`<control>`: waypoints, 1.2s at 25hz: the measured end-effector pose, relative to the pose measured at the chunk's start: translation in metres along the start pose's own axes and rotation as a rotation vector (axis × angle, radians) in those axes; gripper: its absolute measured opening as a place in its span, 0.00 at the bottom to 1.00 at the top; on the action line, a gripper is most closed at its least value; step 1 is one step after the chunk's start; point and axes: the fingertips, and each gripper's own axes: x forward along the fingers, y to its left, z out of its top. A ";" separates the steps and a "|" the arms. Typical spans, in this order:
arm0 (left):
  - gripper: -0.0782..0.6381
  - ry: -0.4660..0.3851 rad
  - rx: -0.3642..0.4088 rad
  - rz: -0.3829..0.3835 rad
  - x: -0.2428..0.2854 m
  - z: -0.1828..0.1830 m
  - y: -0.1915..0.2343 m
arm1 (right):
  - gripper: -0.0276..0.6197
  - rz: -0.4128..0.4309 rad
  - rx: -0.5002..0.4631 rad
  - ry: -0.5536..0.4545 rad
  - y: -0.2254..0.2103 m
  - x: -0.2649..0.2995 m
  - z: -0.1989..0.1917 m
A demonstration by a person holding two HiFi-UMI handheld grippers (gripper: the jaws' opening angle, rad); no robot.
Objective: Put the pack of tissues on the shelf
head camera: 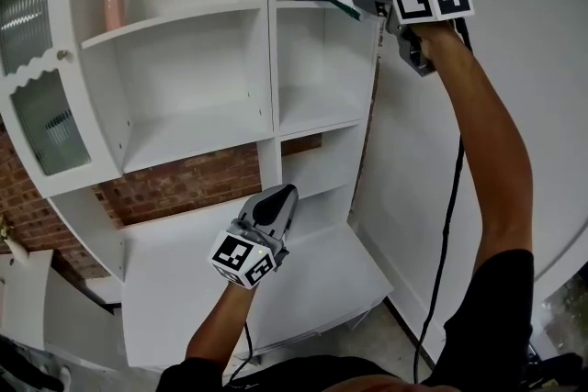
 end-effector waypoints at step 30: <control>0.11 0.016 0.083 0.253 -0.016 -0.019 0.066 | 0.45 0.133 -0.031 -0.015 -0.002 0.167 0.027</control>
